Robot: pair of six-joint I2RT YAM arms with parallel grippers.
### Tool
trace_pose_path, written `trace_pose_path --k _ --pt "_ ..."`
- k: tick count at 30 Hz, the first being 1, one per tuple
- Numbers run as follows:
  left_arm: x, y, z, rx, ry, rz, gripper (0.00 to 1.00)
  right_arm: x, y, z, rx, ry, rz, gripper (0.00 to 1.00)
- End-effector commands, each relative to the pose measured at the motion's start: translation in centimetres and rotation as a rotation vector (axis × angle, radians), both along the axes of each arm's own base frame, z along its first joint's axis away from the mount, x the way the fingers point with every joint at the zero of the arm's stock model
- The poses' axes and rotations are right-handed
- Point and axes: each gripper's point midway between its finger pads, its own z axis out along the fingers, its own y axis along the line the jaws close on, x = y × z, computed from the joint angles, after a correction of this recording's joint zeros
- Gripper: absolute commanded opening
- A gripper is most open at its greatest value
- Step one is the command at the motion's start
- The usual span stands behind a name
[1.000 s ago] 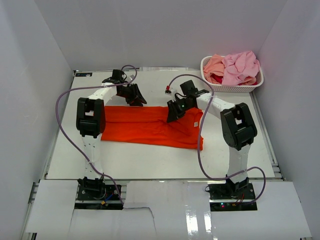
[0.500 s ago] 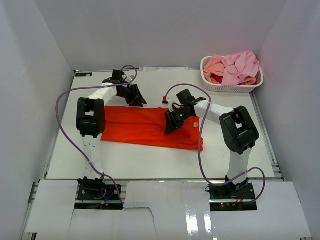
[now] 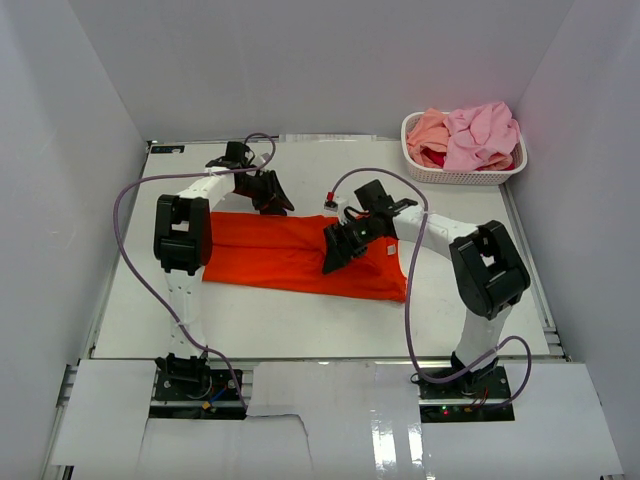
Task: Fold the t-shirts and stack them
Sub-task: Fold the other side of the tshirt into a rectangle
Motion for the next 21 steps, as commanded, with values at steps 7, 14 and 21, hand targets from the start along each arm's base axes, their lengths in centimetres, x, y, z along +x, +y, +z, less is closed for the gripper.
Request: trace_pose_path --k 7,14,21 --pt "0.0 -0.2 0.7 0.010 -0.022 -0.026 0.45 3.9 -0.4 8.8 0.017 -0.194 -0.091 0.86" --pt "-0.4 1.6 -1.9 0.133 0.044 0.014 0.45 8.4 -3.9 6.4 -0.109 -0.228 -0.243 0.81" --pt "-0.5 2.7 -2.7 0.169 0.077 0.059 0.45 14.5 -8.5 3.8 -0.202 -0.190 -0.453 0.73"
